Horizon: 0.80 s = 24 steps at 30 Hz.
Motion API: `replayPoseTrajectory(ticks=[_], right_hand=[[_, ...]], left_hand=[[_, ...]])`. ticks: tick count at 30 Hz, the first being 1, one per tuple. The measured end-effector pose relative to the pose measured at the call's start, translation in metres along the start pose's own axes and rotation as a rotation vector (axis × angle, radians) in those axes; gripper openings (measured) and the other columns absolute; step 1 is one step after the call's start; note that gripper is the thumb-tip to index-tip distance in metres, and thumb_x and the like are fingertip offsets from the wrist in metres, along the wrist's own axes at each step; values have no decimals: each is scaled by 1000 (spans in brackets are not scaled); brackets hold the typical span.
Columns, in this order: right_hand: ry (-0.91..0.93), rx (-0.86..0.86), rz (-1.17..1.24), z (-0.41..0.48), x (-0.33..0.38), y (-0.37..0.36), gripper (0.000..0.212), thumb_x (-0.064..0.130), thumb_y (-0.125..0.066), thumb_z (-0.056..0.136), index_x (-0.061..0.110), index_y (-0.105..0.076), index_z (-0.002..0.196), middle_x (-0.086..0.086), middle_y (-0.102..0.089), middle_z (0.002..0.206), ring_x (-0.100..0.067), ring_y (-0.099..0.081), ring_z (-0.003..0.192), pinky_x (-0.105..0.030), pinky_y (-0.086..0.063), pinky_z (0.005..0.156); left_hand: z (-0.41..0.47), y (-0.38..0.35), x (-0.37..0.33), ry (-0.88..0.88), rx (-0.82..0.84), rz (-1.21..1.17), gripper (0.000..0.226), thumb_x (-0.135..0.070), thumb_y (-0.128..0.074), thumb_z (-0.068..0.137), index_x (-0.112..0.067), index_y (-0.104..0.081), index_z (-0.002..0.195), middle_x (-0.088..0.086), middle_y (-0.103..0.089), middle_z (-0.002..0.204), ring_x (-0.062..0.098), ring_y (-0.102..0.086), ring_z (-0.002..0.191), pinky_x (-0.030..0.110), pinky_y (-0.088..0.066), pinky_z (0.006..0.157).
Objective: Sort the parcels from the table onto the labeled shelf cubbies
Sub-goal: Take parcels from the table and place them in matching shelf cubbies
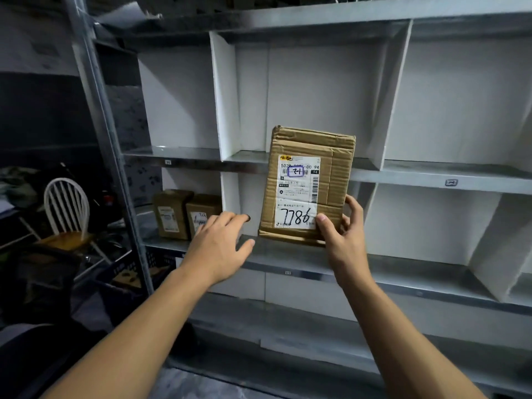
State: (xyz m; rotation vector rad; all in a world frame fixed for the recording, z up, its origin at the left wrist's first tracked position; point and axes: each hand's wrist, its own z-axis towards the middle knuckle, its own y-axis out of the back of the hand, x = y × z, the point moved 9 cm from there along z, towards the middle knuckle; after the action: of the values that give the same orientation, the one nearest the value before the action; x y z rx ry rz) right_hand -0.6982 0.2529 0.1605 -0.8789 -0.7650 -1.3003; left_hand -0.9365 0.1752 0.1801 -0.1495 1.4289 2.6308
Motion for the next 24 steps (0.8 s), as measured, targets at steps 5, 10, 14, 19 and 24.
replayPoseTrajectory(ticks=[5,10,14,19,24], right_hand=[[80,8,13,70,6,-36,53,35,-69,91,66,-40,123,9,-69,118,-6,-70,106,-27,-59,82],[151,-25,18,149,6,-61,55,29,-68,94,67,-39,120,8,-67,118,-6,-70,104,-33,-59,87],[188,-32,-35,215,-3,-79,54,29,-67,95,61,-36,126,11,-65,117,-5,-69,103,-41,-60,89],[194,-23,-155,277,-22,-109,54,31,-66,95,62,-33,125,12,-64,120,-1,-68,99,-35,-59,91],[173,-12,-301,310,-52,-131,55,33,-66,94,48,-35,137,4,-64,128,-15,-65,111,-42,-54,99]], left_hand=[[65,5,26,-22,-71,20,56,-52,-49,90,-26,-41,140,-5,-47,136,17,-42,124,40,-37,103],[138,-3,49,-61,-97,55,56,-50,-49,92,-26,-41,141,-6,-46,137,16,-41,124,39,-36,104],[187,-11,74,-68,-150,45,50,-50,-49,92,-31,-43,137,-10,-47,133,14,-43,121,37,-37,102],[225,-29,104,-49,-160,41,50,-53,-47,92,-34,-41,137,-13,-46,133,11,-42,122,35,-36,102],[252,-43,121,-67,-156,24,50,-51,-48,91,-32,-43,137,-13,-47,132,12,-43,120,36,-37,101]])
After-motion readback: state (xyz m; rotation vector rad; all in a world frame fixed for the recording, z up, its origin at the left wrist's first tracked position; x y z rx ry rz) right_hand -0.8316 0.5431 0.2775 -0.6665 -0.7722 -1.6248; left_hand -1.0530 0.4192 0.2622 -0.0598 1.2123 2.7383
